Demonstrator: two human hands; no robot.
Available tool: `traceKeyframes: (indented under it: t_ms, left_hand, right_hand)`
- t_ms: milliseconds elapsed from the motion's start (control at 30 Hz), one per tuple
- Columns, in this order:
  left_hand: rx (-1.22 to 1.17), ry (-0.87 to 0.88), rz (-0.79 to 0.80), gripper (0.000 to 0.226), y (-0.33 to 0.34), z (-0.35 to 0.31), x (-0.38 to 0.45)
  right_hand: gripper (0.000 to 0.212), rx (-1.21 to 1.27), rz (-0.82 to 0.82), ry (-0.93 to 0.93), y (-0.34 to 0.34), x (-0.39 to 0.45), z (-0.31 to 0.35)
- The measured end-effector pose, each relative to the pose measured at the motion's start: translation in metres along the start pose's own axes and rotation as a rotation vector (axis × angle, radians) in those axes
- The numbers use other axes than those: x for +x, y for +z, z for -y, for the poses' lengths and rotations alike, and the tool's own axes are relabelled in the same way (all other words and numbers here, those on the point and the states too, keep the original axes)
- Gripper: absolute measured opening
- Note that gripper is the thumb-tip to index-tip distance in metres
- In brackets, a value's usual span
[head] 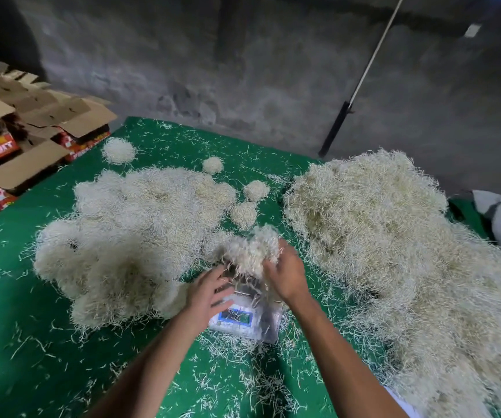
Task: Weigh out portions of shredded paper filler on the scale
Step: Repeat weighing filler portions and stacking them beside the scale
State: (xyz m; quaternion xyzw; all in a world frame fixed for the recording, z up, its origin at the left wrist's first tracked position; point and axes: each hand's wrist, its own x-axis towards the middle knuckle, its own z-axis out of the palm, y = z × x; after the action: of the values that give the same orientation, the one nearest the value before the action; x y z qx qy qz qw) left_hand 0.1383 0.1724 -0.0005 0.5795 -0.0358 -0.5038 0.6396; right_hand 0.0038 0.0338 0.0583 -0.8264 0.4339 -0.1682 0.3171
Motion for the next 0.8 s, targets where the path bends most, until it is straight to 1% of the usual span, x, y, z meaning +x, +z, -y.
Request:
traceKeyframes:
  t_ms: [67, 100, 133, 167, 233, 267, 300, 367, 467, 600, 700, 800]
  left_hand:
    - [-0.075, -0.055, -0.093, 0.033, -0.011, 0.008, 0.003]
    - [-0.071, -0.069, -0.134, 0.032, -0.018, 0.014, 0.005]
    - [-0.074, -0.087, -0.156, 0.031, -0.022, 0.017, 0.004]
    - [-0.067, -0.103, -0.177, 0.028, -0.025, 0.019, 0.003]
    - [-0.067, -0.127, -0.200, 0.023, -0.030, 0.024, 0.003]
    - [-0.068, -0.128, -0.214, 0.023, -0.032, 0.026, 0.003]
    - [-0.066, -0.129, -0.220, 0.023, -0.032, 0.028, 0.003]
    - [-0.061, -0.126, -0.223, 0.021, -0.030, 0.030, 0.003]
    - [-0.014, -0.100, -0.227, 0.016, -0.024, 0.034, 0.003]
    - [0.130, 0.042, -0.290, 0.012, -0.013, 0.024, 0.010]
    - [0.314, 0.146, -0.357, 0.024, -0.009, 0.007, 0.018]
    - [0.440, 0.206, -0.389, 0.030, -0.010, -0.017, 0.036]
  right_hand:
    - [0.061, -0.078, -0.147, -0.047, -0.002, 0.014, -0.003]
    - [0.063, -0.144, -0.149, -0.072, 0.000, 0.019, -0.005]
    - [0.067, -0.225, -0.091, -0.092, 0.003, 0.021, -0.007]
    - [0.075, -0.312, 0.006, -0.099, 0.008, 0.022, -0.010]
    - [0.090, -0.429, 0.194, -0.043, 0.018, 0.017, -0.021]
    - [0.092, -0.439, 0.238, -0.007, 0.021, 0.013, -0.028]
    - [0.091, -0.427, 0.247, 0.015, 0.022, 0.011, -0.034]
    - [0.082, -0.392, 0.203, 0.016, 0.020, 0.007, -0.039]
    - [0.069, -0.372, 0.090, -0.007, 0.016, -0.002, -0.041]
    - [0.059, -0.326, 0.030, 0.018, 0.018, -0.017, -0.043]
    - [0.050, -0.330, -0.023, 0.002, 0.022, -0.024, -0.044]
    - [0.043, -0.336, -0.130, -0.044, 0.027, -0.025, -0.047]
